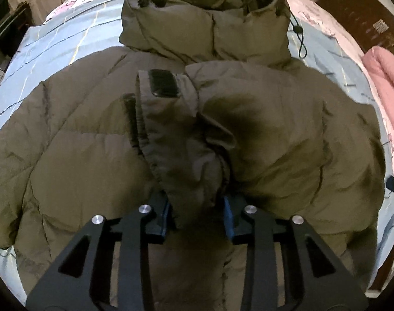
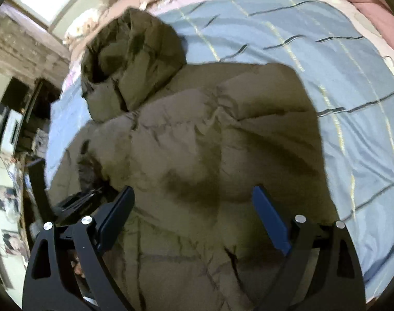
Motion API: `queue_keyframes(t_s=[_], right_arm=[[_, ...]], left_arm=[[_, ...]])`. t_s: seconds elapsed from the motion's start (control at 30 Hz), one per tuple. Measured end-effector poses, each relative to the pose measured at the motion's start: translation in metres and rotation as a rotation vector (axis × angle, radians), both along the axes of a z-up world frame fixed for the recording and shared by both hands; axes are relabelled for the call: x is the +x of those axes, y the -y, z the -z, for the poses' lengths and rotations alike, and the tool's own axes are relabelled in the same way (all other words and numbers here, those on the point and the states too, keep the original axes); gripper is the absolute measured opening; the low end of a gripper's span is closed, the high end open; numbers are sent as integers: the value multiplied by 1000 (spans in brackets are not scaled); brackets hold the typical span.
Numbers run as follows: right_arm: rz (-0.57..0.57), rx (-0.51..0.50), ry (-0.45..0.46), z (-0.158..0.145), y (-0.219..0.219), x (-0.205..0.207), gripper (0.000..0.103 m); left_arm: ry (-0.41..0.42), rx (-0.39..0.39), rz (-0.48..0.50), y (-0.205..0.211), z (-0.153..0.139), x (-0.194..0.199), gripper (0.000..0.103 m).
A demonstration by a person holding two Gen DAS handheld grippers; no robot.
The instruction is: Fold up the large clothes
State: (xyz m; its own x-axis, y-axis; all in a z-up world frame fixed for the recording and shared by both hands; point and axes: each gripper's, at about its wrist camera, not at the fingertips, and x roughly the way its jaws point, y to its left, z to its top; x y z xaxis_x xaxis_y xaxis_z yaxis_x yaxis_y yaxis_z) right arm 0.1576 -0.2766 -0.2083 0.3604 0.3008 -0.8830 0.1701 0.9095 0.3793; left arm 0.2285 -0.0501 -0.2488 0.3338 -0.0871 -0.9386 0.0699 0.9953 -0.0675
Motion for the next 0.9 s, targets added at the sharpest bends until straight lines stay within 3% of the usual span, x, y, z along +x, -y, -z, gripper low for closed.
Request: queue_keyframes(t_s=[0.1, 0.2, 0.3, 0.37, 0.43, 0.53, 0.77, 0.9], right_arm=[[-12, -108, -86, 36, -4, 12, 85], [-21, -128, -128, 55, -3, 15, 84], [-15, -91, -82, 37, 1, 12, 83], [38, 4, 3, 11, 13, 6, 65], [80, 47, 83, -8, 22, 4, 64], [110, -39, 143, -21, 26, 17, 64], [124, -82, -11, 38, 22, 57, 64], [147, -78, -28, 50, 25, 62, 64]], left_arm=[[-5, 17, 17, -6, 3, -5, 39], [-8, 17, 13, -13, 1, -8, 44], [56, 16, -16, -18, -24, -12, 53], [133, 19, -49, -21, -46, -15, 56], [216, 47, -82, -19, -68, -16, 56], [278, 104, -84, -7, -79, -6, 62], [92, 167, 9, 19, -23, 9, 62], [-8, 171, 44, 21, 8, 8, 66]])
